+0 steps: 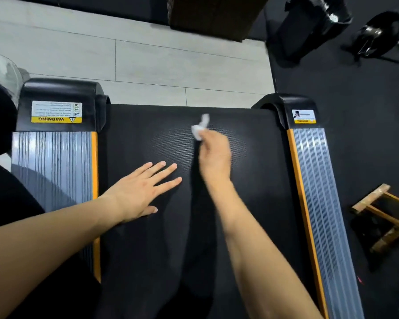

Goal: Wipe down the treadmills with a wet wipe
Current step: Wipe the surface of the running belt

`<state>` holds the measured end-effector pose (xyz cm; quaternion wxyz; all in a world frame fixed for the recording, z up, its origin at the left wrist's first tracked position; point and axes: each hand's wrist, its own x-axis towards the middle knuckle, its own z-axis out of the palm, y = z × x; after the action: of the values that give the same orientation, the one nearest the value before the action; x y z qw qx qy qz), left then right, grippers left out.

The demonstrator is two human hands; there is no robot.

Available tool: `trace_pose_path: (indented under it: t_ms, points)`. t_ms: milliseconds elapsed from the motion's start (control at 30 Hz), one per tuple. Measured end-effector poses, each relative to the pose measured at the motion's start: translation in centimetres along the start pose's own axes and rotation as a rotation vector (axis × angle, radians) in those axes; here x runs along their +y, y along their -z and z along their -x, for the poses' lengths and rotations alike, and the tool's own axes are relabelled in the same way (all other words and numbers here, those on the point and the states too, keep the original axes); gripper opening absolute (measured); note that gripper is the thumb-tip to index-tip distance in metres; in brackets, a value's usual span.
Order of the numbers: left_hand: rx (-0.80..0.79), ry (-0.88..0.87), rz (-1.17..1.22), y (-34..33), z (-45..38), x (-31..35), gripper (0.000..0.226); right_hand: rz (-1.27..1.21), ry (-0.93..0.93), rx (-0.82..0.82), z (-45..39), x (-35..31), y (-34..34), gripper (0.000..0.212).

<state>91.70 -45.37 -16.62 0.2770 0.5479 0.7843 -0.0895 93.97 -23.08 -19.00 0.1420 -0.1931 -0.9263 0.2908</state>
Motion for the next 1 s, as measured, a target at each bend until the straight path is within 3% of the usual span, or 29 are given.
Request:
trace_pose_path:
  t_ms: [67, 100, 167, 267, 367, 433, 533, 600, 667, 767, 867, 933, 1000]
  points:
    - [0.013, 0.003, 0.0, 0.0, 0.2, -0.3, 0.09, 0.107, 0.238, -0.111, 0.2, 0.2, 0.0, 0.031]
    - [0.015, 0.01, -0.003, -0.1, 0.2, -0.3, 0.09, 0.182, 0.27, -0.13, -0.7, 2.0, 1.2, 0.034]
    - [0.015, 0.032, -0.016, -0.3, 0.2, -0.3, 0.091, 0.335, 0.045, -0.096, -2.6, 6.1, 5.6, 0.032]
    - [0.004, 0.066, -0.032, -0.4, 0.0, 0.1, 0.093, 0.458, -0.482, 0.139, -3.9, 12.1, 10.8, 0.034]
    - [-0.008, 0.088, -0.038, -0.1, -0.2, 0.2, 0.1, 0.396, -0.659, 0.27, -3.5, 8.8, 8.0, 0.034]
    - [-0.016, 0.128, -0.044, 0.2, -0.4, 0.1, 0.108, 0.268, -0.512, 0.181, -2.6, 4.4, 4.4, 0.029]
    - [-0.065, 0.169, -0.054, 0.7, -0.5, 0.0, 0.113, 0.134, -0.005, -0.108, 1.7, -1.4, 0.1, 0.029]
    - [-0.093, 0.171, -0.041, 0.8, -0.5, 0.1, 0.113, 0.124, 0.241, -0.176, 3.1, -0.6, 0.6, 0.033]
    - [-0.105, 0.178, -0.031, 0.9, -0.8, 0.2, 0.113, 0.141, 0.176, -0.173, 1.4, 3.3, 3.6, 0.027]
    - [-0.138, 0.191, -0.025, 0.9, -0.9, 0.3, 0.114, 0.336, -0.263, 0.175, 0.2, 10.8, 8.5, 0.031]
    - [-0.153, 0.182, -0.027, 1.2, -0.8, 0.3, 0.112, 0.343, -0.514, 0.368, -0.8, 9.8, 7.6, 0.025]
    - [-0.168, 0.183, -0.024, 1.3, -0.8, 0.3, 0.111, 0.182, -0.44, 0.225, -1.5, 4.2, 4.3, 0.018]
    - [-0.178, 0.186, -0.029, 1.3, -0.8, 0.4, 0.111, 0.061, -0.148, -0.044, -0.8, -1.1, 0.7, 0.02]
